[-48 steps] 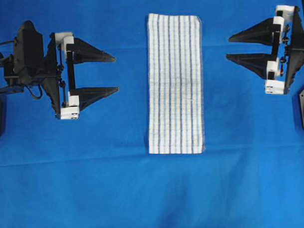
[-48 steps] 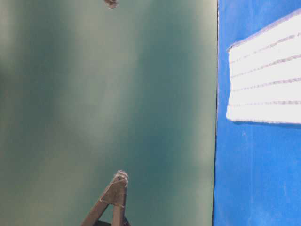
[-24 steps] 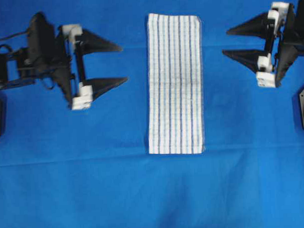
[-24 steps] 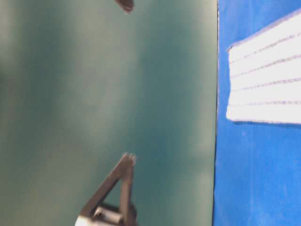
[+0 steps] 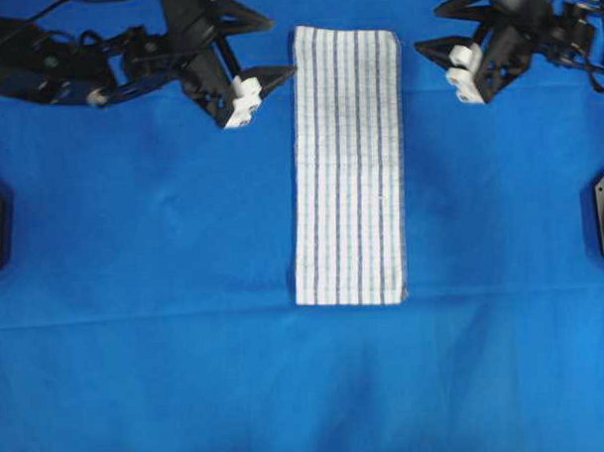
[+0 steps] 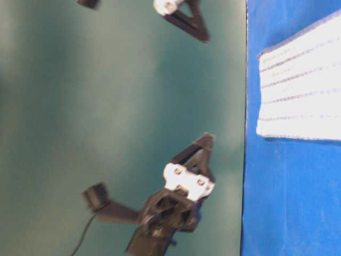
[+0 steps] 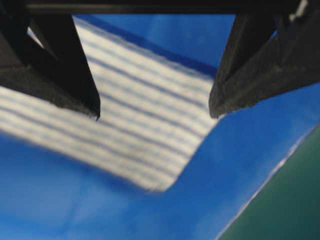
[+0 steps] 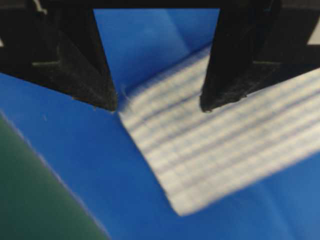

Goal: Fold the blue towel.
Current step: 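Move both grippers to the strip's top corners and grasp them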

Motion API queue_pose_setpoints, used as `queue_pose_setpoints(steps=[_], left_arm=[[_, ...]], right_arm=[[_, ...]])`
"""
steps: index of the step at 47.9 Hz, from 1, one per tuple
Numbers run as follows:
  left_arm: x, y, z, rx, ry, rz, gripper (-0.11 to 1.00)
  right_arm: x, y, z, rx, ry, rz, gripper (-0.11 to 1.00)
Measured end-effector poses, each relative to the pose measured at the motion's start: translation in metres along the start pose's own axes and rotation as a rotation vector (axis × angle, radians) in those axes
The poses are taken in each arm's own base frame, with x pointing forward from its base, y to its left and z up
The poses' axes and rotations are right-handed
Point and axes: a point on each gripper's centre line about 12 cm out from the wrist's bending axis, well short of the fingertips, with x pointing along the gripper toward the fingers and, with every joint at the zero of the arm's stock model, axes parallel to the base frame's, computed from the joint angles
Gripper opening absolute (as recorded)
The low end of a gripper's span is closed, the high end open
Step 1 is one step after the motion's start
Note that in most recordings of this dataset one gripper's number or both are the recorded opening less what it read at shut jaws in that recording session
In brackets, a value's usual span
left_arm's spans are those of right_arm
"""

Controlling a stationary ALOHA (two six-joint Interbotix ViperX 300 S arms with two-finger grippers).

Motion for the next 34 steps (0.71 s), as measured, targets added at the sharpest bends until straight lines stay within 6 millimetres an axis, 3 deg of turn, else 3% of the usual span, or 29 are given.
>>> queue_pose_setpoints(steps=[8, 16, 26, 34], left_arm=[[0.026, 0.015, -0.019, -0.014, 0.052, 0.032, 0.93], [0.049, 0.016, -0.032, -0.015, 0.081, 0.034, 0.92], [0.071, 0.025, -0.052, -0.024, 0.13, 0.049, 0.92], [0.082, 0.033, -0.061, -0.033, 0.159, 0.064, 0.85]], right_arm=[[0.039, -0.011, -0.014, 0.017, 0.076, -0.008, 0.66], [0.067, -0.021, -0.026, 0.033, 0.134, -0.02, 0.66], [0.086, -0.029, -0.039, 0.043, 0.18, -0.03, 0.66], [0.096, -0.031, -0.044, 0.043, 0.195, -0.026, 0.66]])
